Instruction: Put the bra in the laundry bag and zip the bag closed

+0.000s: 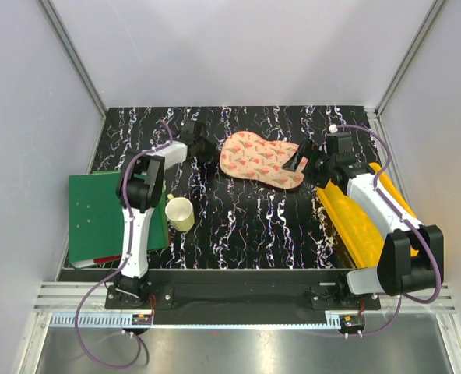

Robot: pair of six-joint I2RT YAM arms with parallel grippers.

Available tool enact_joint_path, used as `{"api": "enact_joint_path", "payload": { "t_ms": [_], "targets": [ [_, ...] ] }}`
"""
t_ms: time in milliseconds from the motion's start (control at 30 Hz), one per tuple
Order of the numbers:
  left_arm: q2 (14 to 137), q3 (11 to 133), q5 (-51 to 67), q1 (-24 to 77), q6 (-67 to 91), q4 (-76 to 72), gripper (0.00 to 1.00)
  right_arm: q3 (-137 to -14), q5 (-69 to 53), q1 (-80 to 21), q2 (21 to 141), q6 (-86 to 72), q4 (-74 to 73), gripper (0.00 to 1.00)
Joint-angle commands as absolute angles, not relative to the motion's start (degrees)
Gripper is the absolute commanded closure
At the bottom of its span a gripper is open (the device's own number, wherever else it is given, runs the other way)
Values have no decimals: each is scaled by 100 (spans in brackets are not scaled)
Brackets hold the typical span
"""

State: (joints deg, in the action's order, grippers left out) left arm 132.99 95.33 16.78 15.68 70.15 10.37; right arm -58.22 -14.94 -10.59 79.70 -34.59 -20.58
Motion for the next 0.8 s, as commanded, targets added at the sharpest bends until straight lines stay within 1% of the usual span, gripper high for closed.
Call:
{"api": "enact_joint_path", "payload": {
  "t_ms": [0, 100, 233, 267, 333, 367, 400, 467, 500, 533, 567, 600, 633, 667, 700, 733, 767],
  "targets": [
    [12412, 8538, 1934, 1731, 6733, 932, 100, -5661, -1792, -1099, 7568, -3516, -1828, 0],
    [11744, 7912, 1636, 1749, 6487, 844, 100, -5520, -1950, -1107, 7559, -3472, -1819, 0],
    [11137, 7910, 1143, 1749, 5304, 1624, 100, -5292, -2109, -1177, 7725, -3332, -1811, 0],
    [10857, 7875, 873, 1758, 5143, 1861, 99, -5256, -2127, -1247, 7752, -3305, -1811, 0],
    [10522, 7657, 512, 1775, 4766, 2047, 94, -5177, -2101, -1379, 7848, -3252, -1802, 0],
    [10172, 7533, 144, 1801, 4659, 2144, 91, -5159, -2048, -1554, 7901, -3235, -1776, 0],
    [9995, 7428, 19, 1819, 4571, 2188, 85, -5150, -1926, -1669, 7962, -3226, -1767, 0],
    [9495, 7025, -306, 1898, 4325, 2197, 76, -5133, -1794, -1967, 8191, -3287, -1688, 0],
    [9362, 6918, -247, 1925, 4194, 2180, 69, -5124, -1636, -2047, 8270, -3339, -1635, 2],
    [9143, 6778, -116, 1994, 4123, 2136, 67, -5081, -1574, -2083, 8410, -3505, -1574, 3],
    [9071, 6515, 373, 2021, 4026, 1901, 63, -5028, -1504, -2100, 8472, -3603, -1312, 4],
    [8992, 6330, 648, 2074, 3869, 1716, 53, -4906, -1451, -2118, 8534, -3699, -1127, 7],
    [8896, 6154, 911, 2135, 3832, 1479, 47, -4861, -1372, -2109, 8639, -3874, -838, 8],
    [8860, 5770, 1427, 2153, 3823, 868, 41, -4843, -1267, -2109, 8709, -3911, -713, 8],
    [8842, 5609, 1641, 2171, 3867, 557, 33, -4904, -1240, -2109, 8884, -3955, -642, 9],
    [8903, 5520, 2000, 2180, 3911, 84, 30, -4956, -1231, -2109, 8981, -3946, -546, 9],
    [8990, 5493, 2100, 2180, 3937, 18, 28, -5035, -1283, -2109, 9087, -3946, -510, 9]
  ]
}}
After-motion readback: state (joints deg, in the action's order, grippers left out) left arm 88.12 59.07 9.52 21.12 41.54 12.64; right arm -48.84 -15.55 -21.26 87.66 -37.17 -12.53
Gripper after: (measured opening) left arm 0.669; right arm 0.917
